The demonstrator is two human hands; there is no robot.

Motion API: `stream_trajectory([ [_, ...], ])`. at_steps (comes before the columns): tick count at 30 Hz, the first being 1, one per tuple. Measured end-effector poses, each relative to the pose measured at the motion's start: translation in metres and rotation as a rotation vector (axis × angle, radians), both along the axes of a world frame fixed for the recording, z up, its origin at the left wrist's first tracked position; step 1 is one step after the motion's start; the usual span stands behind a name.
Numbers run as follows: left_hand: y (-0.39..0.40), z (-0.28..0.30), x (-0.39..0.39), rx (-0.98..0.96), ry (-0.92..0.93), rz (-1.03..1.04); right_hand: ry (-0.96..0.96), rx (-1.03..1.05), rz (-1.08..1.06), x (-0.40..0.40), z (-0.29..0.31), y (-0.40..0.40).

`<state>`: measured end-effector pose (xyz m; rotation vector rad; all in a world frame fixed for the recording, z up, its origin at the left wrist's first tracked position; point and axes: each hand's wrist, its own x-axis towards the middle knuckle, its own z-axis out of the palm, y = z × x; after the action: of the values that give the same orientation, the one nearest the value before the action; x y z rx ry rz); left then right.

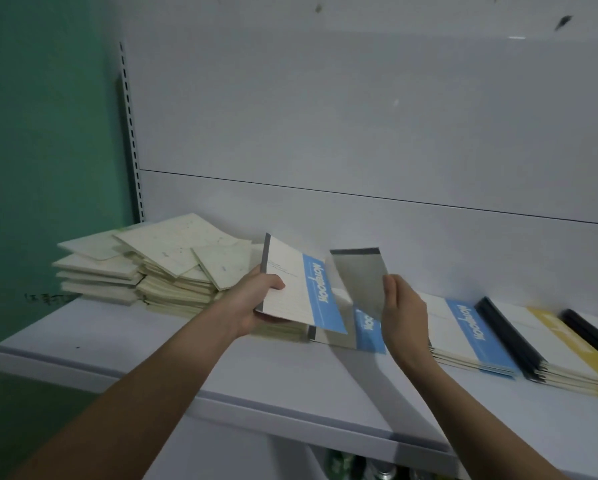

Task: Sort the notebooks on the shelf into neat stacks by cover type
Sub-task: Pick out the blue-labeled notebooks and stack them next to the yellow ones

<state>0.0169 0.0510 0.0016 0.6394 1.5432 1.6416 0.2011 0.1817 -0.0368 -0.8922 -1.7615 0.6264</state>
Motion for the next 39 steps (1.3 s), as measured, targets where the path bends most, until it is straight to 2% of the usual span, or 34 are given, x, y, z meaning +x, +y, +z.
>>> stream_trajectory([
  [2, 0.004, -0.001, 0.009, -0.006, -0.013, -0.026, 0.02, 0.071, 0.037, -0.001, 0.009, -0.013],
  [4, 0.008, 0.0, 0.017, 0.003, -0.072, -0.058, -0.128, 0.206, 0.09, -0.006, 0.006, -0.026],
  [6, 0.012, 0.002, 0.02, 0.007, -0.155, -0.078, -0.274, 0.435, 0.142, -0.008, -0.003, -0.036],
  [8, 0.014, 0.001, 0.021, 0.0, -0.155, -0.098, -0.384, 0.572, 0.294, -0.008, -0.013, -0.04],
  [9, 0.016, 0.0, 0.02, -0.004, -0.132, -0.09, -0.431, 0.552, 0.389, -0.008, -0.016, -0.039],
  [11, 0.017, -0.004, 0.016, -0.008, -0.075, -0.036, -0.415, 0.374, 0.509, -0.006, -0.016, -0.035],
  [13, 0.013, -0.002, 0.012, 0.022, -0.056, 0.002, -0.262, 0.225, 0.371, -0.005, -0.02, -0.022],
  [15, 0.011, 0.002, 0.003, 0.07, -0.074, 0.009, -0.229, 0.165, 0.139, -0.003, -0.026, -0.009],
  [17, 0.007, 0.008, -0.004, 0.086, -0.061, 0.024, -0.442, 0.106, 0.088, -0.001, -0.035, 0.001],
  [20, -0.001, 0.011, -0.013, 0.059, -0.033, 0.029, -0.884, 0.056, 0.257, -0.003, -0.045, 0.002],
  [21, -0.004, 0.011, -0.016, 0.055, -0.03, 0.02, -0.937, 0.02, 0.305, -0.004, -0.045, 0.001],
  [23, -0.007, 0.009, -0.02, 0.043, -0.027, 0.005, -0.909, -0.044, 0.307, -0.006, -0.046, 0.0],
  [25, -0.01, 0.007, -0.022, 0.024, -0.025, -0.008, -0.883, 0.01, 0.197, -0.007, -0.046, -0.003],
  [30, -0.014, 0.002, -0.024, 0.004, -0.03, -0.061, -1.022, 0.245, -0.03, -0.01, -0.047, -0.018],
  [32, -0.016, 0.0, -0.027, 0.009, -0.029, -0.089, -0.982, 0.263, -0.105, -0.005, -0.044, -0.021],
  [33, -0.017, -0.001, -0.028, 0.012, -0.032, -0.099, -0.883, 0.2, -0.135, -0.001, -0.045, -0.02],
  [36, -0.019, -0.005, -0.03, 0.026, -0.055, -0.137, -0.397, -0.018, -0.216, 0.006, -0.037, -0.02],
  [39, -0.018, -0.007, -0.022, 0.018, -0.064, -0.187, -0.199, 0.049, -0.356, 0.009, -0.021, -0.026],
])
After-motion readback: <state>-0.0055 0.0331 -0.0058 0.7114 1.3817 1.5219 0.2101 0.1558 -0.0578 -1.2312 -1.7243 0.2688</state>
